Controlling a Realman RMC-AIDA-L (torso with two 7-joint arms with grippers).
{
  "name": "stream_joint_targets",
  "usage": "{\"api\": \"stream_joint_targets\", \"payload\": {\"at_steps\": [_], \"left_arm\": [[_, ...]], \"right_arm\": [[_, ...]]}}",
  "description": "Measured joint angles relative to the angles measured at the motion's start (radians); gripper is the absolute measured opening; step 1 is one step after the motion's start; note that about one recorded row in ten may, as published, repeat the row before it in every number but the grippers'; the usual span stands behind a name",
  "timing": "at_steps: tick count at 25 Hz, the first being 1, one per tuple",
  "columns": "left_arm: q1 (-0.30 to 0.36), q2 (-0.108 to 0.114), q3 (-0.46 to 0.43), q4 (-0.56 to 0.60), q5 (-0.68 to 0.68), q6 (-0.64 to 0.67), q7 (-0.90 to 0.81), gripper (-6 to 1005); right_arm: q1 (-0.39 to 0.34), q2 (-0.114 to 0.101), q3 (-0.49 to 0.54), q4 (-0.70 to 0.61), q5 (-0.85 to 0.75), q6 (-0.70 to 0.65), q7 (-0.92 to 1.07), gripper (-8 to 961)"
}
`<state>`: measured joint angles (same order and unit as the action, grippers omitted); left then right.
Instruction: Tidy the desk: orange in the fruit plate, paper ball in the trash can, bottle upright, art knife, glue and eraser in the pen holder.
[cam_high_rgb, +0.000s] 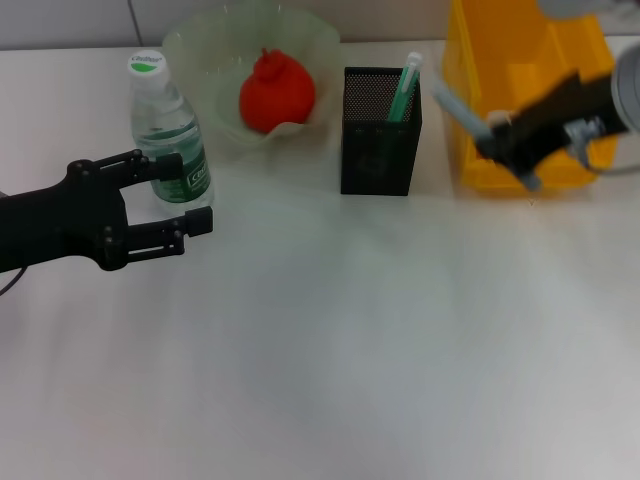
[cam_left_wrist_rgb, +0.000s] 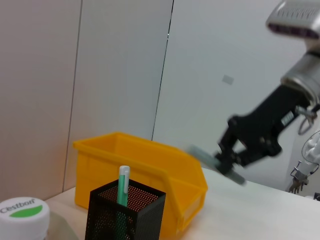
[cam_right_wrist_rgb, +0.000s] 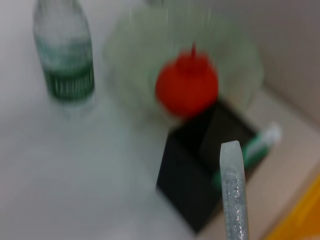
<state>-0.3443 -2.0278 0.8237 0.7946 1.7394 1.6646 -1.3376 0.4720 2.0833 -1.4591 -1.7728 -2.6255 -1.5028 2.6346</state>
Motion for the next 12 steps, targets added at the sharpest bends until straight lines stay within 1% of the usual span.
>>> {"api": "stream_joint_targets", "payload": {"at_steps": [2,5,7,12], "left_arm": [[-0.001,0.0,0.0,0.0,0.0,0.0,0.0,797],[-0.002,0.0,0.0,0.0,0.0,-0.001,0.0,798],[-0.003,0.0,0.0,0.0,0.0,-0.001,0.0,798],[-0.001,0.0,-0.002,-0.001,0.0,-0.005,0.0,797]], "right_arm": [[-0.016,0.001,-0.005,-0.021,0.031,0.073,-0.023,138],[-0.025,0.002,-0.008,0.008,0.09,0.195,-0.076,139],[-0.026,0.002,-0.02,0.06,0.134,0.278,-0.125,139],[-0.033,0.002,-0.082,0.243,0.258,0.544,-0.292,137]]}}
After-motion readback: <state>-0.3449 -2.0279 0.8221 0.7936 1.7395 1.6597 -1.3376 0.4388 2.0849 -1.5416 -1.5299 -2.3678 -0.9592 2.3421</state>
